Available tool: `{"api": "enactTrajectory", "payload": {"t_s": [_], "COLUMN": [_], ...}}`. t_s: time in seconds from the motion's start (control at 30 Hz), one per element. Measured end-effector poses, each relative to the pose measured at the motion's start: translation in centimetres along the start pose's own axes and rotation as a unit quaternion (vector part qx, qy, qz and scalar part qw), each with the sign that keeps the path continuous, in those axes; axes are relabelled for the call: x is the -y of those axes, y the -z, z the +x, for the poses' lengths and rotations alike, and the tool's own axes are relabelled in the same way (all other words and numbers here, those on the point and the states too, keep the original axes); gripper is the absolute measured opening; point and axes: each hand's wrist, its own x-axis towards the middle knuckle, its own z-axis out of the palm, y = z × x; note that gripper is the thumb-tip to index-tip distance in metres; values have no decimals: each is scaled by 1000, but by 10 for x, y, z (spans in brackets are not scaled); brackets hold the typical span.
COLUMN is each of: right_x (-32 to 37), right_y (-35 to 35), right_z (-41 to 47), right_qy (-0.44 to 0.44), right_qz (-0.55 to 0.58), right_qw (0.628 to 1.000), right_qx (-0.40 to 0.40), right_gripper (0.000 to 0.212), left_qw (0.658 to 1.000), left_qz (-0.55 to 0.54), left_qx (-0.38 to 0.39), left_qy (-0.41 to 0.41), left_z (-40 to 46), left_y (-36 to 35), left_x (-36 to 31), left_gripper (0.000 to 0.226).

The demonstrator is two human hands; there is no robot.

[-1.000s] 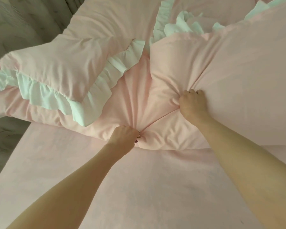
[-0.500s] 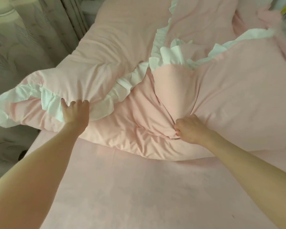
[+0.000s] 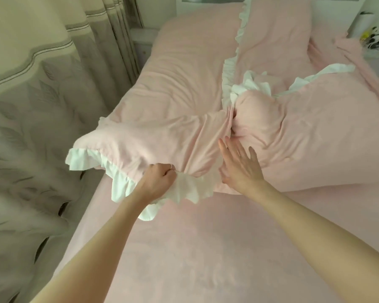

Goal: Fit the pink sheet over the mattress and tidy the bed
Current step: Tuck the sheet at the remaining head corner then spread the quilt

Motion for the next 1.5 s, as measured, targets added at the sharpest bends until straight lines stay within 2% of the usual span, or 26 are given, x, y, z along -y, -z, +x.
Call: {"api": "enactTrajectory", "payload": {"t_s": [0.17,0.2,0.27,0.37,0.47,0.5,0.57,0.63,0.7,0.73,0.83,0.9,0.97,1.0,1.07,1.17,1.23,1.3,1.4,1.5], "right_x": [73,82,106,136,161,167,184,205,224,230,233,226,218,212,199,185,181,183,193,198], "right_y": [22,25,36,47,46,46,54,66,77,80,76,66,56,51,43,41,40,40,29,-9], "right_z": [-9,-9,-14,-24,-41,-45,-59,-71,-79,-83,-89,-93,-95,-94,-88,-82,-85,-100,-147,-210], "right_qy": [-3,7,29,94,103,82,53,62,75,76,87,107,156,179,184,134,110,102,91,109], "right_qz": [-60,-80,-113,-70,36,73,130,168,206,221,218,191,102,33,-79,-129,-131,-98,-26,-10], "right_qw": [998,996,993,993,994,994,990,983,975,972,972,975,979,979,974,976,982,986,980,963], "right_qx": [-35,-34,-16,-11,7,3,-14,-27,-18,-11,9,42,82,91,108,109,85,90,178,247], "right_gripper": [105,100,77,51,48,40,25,17,13,17,13,30,57,66,71,54,38,33,42,48], "left_qw": [994,992,991,991,991,993,996,994,982,978,975,976,975,974,970,959,952,945,923,906], "left_qz": [-87,-89,-86,-38,54,37,1,64,168,196,219,216,210,208,212,232,240,251,296,334], "left_qx": [69,83,96,86,41,30,40,78,86,64,-9,19,64,86,118,152,164,172,208,231], "left_qy": [20,21,37,91,114,111,84,41,11,10,41,31,16,14,24,60,95,121,132,118], "left_z": [-58,-68,-90,-112,-135,-141,-153,-160,-164,-165,-166,-168,-173,-176,-181,-199,-209,-217,-236,-264], "left_y": [76,90,116,146,165,166,162,141,110,99,95,100,108,111,113,115,114,112,101,77], "left_x": [20,28,51,85,102,101,95,83,74,72,81,91,96,96,99,105,113,122,133,142], "left_gripper": [24,26,33,39,16,24,67,99,107,98,49,31,18,15,24,17,22,26,27,20]}}
